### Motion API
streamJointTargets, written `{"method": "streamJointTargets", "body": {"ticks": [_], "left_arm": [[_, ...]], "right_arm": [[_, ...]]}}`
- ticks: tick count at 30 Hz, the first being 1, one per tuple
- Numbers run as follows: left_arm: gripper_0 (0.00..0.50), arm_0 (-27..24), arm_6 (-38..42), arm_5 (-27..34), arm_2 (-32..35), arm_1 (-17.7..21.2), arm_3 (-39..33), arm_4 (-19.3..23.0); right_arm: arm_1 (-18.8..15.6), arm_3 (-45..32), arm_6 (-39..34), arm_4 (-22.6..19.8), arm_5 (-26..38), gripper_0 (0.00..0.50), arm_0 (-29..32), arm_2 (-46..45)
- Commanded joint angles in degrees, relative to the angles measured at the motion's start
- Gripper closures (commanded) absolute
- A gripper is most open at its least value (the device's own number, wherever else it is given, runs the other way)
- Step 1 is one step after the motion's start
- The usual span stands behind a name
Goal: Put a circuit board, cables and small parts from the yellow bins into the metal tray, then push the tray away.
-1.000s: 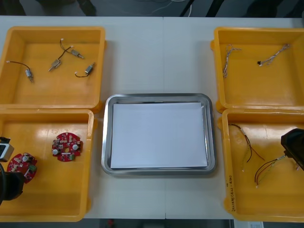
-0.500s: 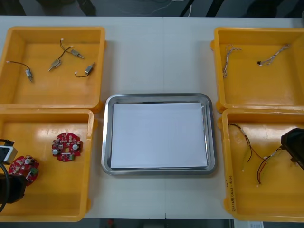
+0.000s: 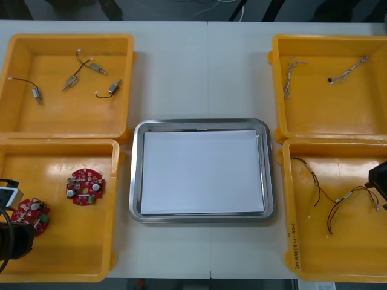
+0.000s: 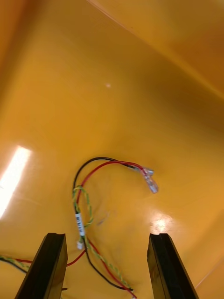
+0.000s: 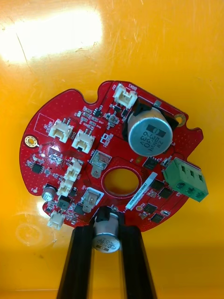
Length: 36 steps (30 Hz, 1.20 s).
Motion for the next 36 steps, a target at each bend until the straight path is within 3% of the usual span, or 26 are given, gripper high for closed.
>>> {"method": "streamJointTargets", "body": {"ticks": [1, 13, 20, 36], "left_arm": [[0.0, -1.1, -4.3, -0.6, -0.7, 2.3, 0.0, -0.5], [0.0, -1.4, -3.9, -0.2, 0.6, 2.4, -0.5, 0.9], [0.0, -1.4, -3.6, 7.1, 4.1, 2.7, -4.6, 2.5], [0.0, -7.4, -2.8, 23.0, 16.5, 2.9, -7.5, 13.9]], "right_arm": [[1.4, -2.1, -0.7, -0.4, 0.7, 0.0, -3.7, -2.6], [5.7, -0.4, -0.2, 0.3, -1.3, 0.0, -3.7, -2.4], [6.4, 3.2, 0.3, 0.2, -3.0, 0.0, -3.6, -2.0], [6.4, 8.2, 0.7, -0.2, -10.4, 0.0, -0.6, 0.6]]}}
